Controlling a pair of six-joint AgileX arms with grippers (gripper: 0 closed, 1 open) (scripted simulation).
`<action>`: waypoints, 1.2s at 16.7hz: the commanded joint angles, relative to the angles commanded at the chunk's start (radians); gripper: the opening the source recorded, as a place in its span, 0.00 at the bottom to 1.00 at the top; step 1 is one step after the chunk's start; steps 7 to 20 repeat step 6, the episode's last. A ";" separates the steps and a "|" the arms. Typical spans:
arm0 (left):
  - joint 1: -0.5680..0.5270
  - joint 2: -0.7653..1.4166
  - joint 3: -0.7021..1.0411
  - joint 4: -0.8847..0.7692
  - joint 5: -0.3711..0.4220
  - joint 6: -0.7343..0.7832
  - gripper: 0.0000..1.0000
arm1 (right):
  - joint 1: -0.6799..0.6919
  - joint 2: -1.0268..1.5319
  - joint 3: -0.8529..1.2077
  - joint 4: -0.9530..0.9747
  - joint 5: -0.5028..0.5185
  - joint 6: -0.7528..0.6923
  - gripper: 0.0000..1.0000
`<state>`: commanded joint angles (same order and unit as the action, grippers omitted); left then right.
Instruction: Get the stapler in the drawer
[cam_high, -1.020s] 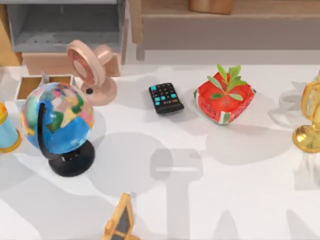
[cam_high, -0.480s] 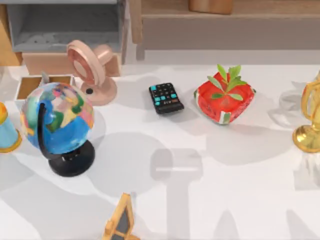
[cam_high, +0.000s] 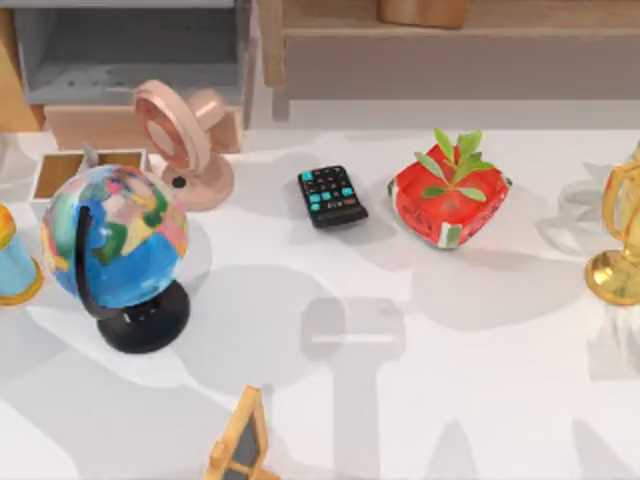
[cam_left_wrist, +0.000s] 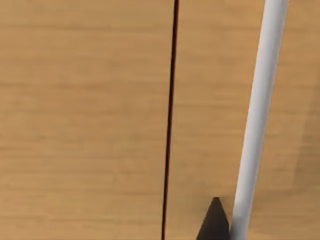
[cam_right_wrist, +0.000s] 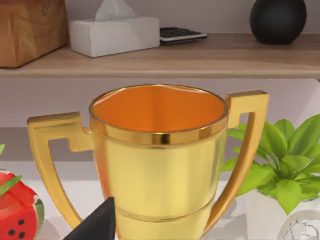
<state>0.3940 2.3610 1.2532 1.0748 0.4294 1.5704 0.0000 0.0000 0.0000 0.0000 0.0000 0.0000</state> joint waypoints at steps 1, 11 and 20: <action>0.000 0.000 0.000 0.000 0.000 0.000 1.00 | 0.000 0.000 0.000 0.000 0.000 0.000 1.00; 0.000 0.000 0.000 0.000 0.000 0.000 1.00 | 0.000 0.000 0.000 0.000 0.000 0.000 1.00; 0.000 0.000 0.000 0.000 0.000 0.000 1.00 | 0.000 0.000 0.000 0.000 0.000 0.000 1.00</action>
